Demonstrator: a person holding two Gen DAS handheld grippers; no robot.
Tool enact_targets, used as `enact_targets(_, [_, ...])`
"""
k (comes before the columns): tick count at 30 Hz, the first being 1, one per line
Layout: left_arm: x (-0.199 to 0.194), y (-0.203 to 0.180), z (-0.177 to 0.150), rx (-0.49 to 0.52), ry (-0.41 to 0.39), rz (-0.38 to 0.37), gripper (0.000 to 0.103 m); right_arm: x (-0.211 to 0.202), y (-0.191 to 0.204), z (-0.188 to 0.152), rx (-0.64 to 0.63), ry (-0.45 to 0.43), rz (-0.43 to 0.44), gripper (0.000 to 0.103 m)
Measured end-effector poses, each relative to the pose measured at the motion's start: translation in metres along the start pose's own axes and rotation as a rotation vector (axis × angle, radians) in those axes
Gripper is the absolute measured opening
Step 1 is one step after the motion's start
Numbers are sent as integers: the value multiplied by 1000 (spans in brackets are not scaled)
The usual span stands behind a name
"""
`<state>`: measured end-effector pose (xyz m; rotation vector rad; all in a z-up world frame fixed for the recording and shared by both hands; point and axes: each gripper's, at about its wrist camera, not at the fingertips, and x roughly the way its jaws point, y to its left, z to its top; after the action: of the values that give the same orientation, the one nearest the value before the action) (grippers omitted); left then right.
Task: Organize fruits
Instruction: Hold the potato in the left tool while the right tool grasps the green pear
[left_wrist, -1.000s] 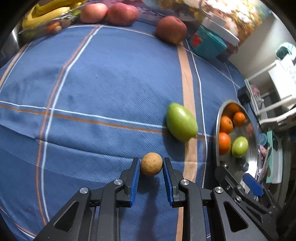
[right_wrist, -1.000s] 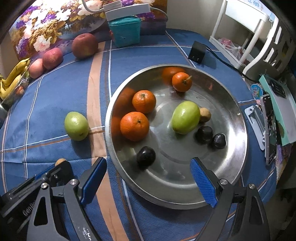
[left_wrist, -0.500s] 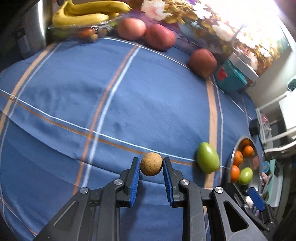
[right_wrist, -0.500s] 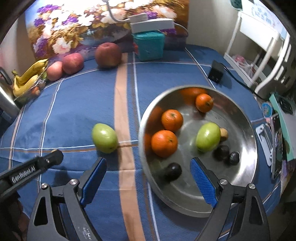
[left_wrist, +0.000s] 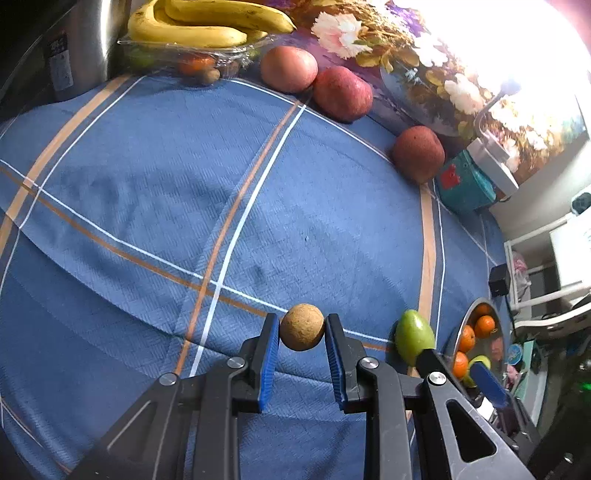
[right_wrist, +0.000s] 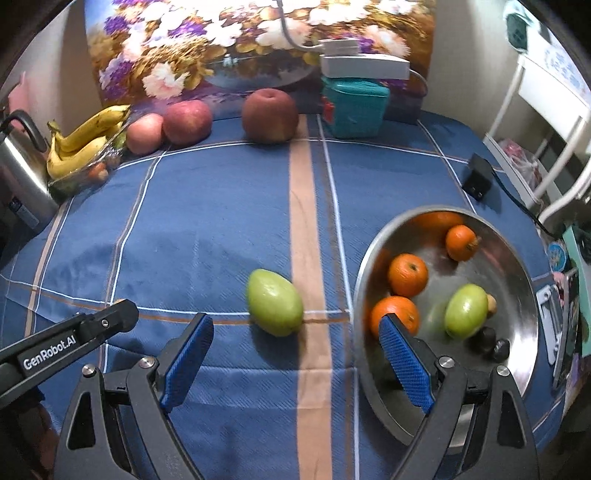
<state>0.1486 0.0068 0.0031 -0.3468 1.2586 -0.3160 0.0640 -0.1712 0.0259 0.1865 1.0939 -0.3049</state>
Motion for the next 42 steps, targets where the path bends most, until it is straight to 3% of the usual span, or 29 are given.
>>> enact_targets(5, [-1, 0, 3, -9, -7, -9, 27, 13, 10, 6, -22, 19, -8, 89])
enact_targets(10, [1, 1, 5, -16, -3, -12, 27, 28, 12, 9, -29, 41, -23, 77])
enact_targets(23, [4, 2, 5, -17, 3, 6, 27, 54, 11, 13, -28, 73, -58, 67])
enact_targets(34, [5, 2, 5, -17, 3, 17, 27, 56, 9, 14, -21, 70, -60, 50])
enact_targets(42, [6, 4, 4, -14, 4, 23, 27, 55, 9, 14, -20, 66, -53, 46])
